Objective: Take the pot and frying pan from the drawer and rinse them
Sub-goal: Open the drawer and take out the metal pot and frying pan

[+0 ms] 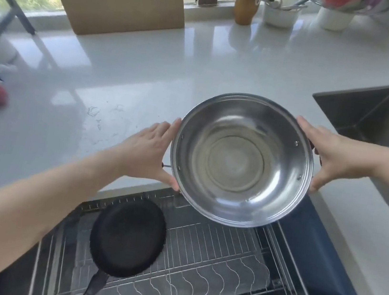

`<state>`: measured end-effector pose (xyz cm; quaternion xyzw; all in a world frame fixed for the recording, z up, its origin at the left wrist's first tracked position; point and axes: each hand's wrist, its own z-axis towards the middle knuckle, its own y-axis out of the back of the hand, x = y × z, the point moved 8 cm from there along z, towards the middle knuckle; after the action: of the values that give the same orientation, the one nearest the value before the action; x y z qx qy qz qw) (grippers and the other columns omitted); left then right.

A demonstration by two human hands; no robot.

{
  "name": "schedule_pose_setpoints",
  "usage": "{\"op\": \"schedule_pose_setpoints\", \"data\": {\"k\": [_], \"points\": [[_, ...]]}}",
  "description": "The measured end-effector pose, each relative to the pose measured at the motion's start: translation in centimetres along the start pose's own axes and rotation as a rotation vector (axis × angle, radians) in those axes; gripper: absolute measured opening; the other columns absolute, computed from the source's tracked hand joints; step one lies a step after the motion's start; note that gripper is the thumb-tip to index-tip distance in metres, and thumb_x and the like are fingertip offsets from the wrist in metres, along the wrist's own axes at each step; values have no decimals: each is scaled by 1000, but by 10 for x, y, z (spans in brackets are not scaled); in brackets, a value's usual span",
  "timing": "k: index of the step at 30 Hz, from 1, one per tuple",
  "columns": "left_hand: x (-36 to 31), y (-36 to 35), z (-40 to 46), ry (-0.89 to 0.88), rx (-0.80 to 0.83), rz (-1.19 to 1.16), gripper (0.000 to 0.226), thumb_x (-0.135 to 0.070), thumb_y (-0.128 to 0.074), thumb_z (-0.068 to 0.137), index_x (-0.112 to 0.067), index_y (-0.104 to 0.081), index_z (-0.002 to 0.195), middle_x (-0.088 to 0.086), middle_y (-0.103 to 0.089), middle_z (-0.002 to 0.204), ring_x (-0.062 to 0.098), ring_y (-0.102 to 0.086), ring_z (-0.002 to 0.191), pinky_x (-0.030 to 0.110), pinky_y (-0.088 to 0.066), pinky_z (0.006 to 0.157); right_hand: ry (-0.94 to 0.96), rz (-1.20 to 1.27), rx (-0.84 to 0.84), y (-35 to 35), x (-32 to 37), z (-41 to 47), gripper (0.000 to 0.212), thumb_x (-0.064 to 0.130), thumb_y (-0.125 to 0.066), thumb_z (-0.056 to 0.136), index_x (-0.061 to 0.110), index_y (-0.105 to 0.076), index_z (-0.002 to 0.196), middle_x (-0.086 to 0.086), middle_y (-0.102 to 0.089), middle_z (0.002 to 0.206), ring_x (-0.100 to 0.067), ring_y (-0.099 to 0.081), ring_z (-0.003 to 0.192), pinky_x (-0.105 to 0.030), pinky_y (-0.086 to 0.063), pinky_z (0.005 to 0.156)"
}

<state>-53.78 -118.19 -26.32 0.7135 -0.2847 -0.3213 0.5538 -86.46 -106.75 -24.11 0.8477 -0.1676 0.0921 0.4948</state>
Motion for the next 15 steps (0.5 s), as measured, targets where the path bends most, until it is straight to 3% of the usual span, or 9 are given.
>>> {"op": "schedule_pose_setpoints", "data": {"k": [3, 5, 9, 11, 13, 15], "points": [[32, 9, 29, 13, 42, -11, 147, -97, -55, 46, -23, 12, 155, 5, -32, 140, 24, -30, 136, 36, -26, 114, -12, 5, 18, 12, 6, 42, 157, 33, -99, 43, 35, 11, 155, -2, -37, 140, -23, -40, 130, -42, -39, 110], [52, 13, 44, 29, 60, -19, 146, -95, -57, 45, -25, 9, 155, 5, -32, 143, 25, -29, 138, 36, -25, 114, -11, 20, 21, 19, 9, 61, 153, 31, -99, 45, 38, 7, 154, 1, -39, 141, -19, -47, 124, -41, -42, 106], [84, 19, 65, 86, 103, -81, 138, -92, -61, 44, -34, -1, 153, 1, -34, 139, 24, -33, 134, 38, -31, 113, 5, 28, -8, 37, 18, 88, 135, 47, -95, 41, 52, -10, 146, 8, -50, 122, -12, -58, 94, -37, -49, 89], [92, 20, 72, 107, 108, -143, 133, -91, -62, 43, -36, -10, 152, 0, -36, 136, 24, -34, 131, 39, -34, 111, -12, 38, -4, 43, 18, 97, 129, 53, -90, 38, 50, -17, 144, 18, -53, 114, -13, -57, 83, -35, -49, 81], [97, 22, 79, 117, 93, -189, 127, -90, -61, 43, -37, -16, 150, 0, -35, 138, 25, -34, 129, 40, -34, 110, -7, 38, -11, 47, 16, 105, 116, 50, -88, 41, 46, -27, 139, 31, -55, 95, -13, -55, 77, -31, -44, 73], [97, 24, 85, 117, 88, -215, 125, -89, -62, 45, -40, -14, 150, 0, -33, 145, 27, -34, 129, 43, -33, 112, -6, 42, -46, 49, 11, 109, 101, 40, -91, 50, 47, -35, 133, 28, -55, 81, -10, -51, 73, -28, -40, 66]]}}
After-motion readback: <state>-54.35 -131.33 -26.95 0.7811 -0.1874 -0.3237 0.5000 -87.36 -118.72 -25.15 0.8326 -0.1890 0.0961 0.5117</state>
